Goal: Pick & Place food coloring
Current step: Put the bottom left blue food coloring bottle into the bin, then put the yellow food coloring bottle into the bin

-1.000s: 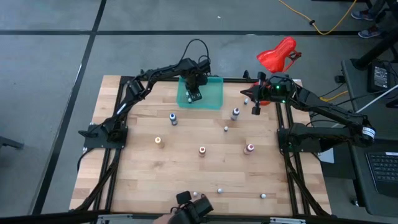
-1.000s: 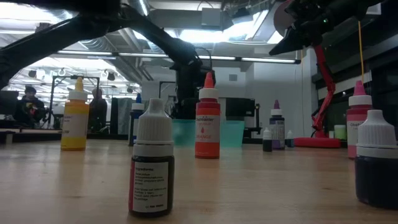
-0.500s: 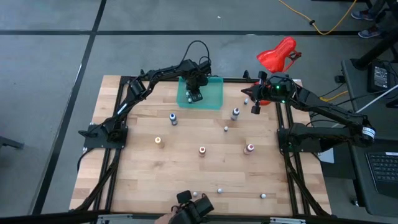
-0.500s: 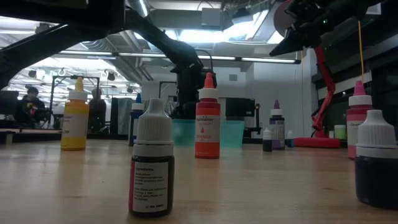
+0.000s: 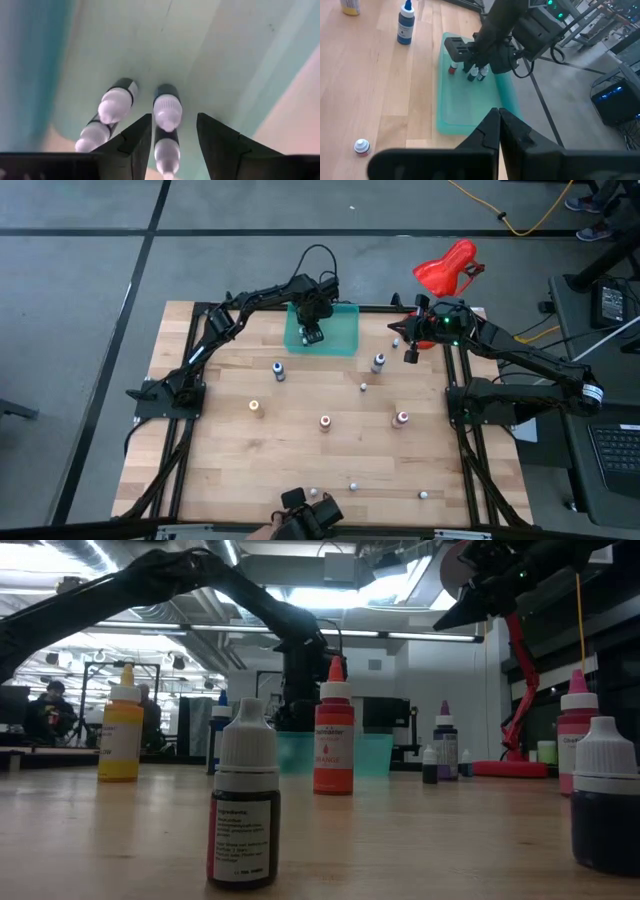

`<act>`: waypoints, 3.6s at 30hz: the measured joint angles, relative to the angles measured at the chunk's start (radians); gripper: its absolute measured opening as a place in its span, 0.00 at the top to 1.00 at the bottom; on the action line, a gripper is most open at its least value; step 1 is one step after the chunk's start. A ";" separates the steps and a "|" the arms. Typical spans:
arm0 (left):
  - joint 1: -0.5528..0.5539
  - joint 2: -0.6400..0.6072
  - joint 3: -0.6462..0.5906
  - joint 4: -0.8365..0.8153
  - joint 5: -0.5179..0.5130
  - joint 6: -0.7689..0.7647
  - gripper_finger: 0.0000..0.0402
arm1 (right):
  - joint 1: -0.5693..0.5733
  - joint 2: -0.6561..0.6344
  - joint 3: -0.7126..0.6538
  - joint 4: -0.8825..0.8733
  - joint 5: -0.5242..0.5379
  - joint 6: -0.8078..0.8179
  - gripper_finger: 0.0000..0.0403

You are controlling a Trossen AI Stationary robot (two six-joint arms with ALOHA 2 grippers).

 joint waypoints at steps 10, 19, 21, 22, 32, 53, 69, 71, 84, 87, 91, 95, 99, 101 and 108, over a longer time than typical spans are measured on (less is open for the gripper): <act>-0.015 -0.018 0.264 -0.230 -0.039 -0.003 0.57 | 0.000 0.000 0.000 0.000 0.000 0.000 0.97; -0.036 -0.273 0.205 -0.351 -0.074 -0.093 0.57 | 0.000 0.000 0.000 -0.004 0.000 0.000 0.97; -0.040 -0.330 0.205 -0.363 -0.078 -0.126 0.57 | 0.000 0.000 0.000 -0.002 0.000 0.000 0.97; -0.042 -0.359 0.202 -0.361 -0.078 -0.146 0.57 | 0.000 0.000 0.000 -0.001 0.000 0.000 0.97; -0.149 -0.818 -0.472 -0.096 -0.108 -0.381 0.57 | 0.000 0.001 0.000 -0.001 0.000 -0.001 0.97; -0.796 -1.490 -1.239 0.180 -0.158 -1.017 0.55 | 0.000 0.001 0.000 0.018 0.000 -0.004 0.97; -0.888 -1.374 -1.416 0.385 -0.201 -1.093 0.38 | 0.000 0.001 0.000 0.053 0.000 -0.001 0.97; -0.888 -1.348 -1.422 0.383 -0.204 -1.082 0.38 | 0.000 0.001 0.000 0.053 0.000 -0.001 0.97; -0.888 -1.170 -1.426 0.538 -0.168 -0.961 0.38 | 0.000 0.001 0.000 0.053 0.000 -0.001 0.97; -0.888 -1.139 -1.426 0.542 -0.150 -0.966 0.41 | 0.000 0.001 0.000 0.053 0.000 0.003 0.97; -0.888 -1.127 -1.426 0.575 -0.145 -0.968 0.50 | 0.000 0.001 0.000 0.053 0.000 0.003 0.97; -0.888 -1.129 -1.426 0.606 -0.145 -0.968 0.57 | 0.000 0.001 0.000 0.053 0.000 0.003 0.97; -0.888 -1.130 -1.426 0.624 -0.145 -0.968 0.58 | 0.000 0.001 0.000 0.053 0.000 0.003 0.97; -0.888 -1.130 -1.426 0.648 -0.145 -0.968 0.58 | 0.000 0.001 0.000 0.053 0.000 0.003 0.97; -0.888 -1.130 -1.426 0.707 -0.169 -0.968 0.60 | 0.000 0.001 0.000 0.053 0.000 0.004 0.97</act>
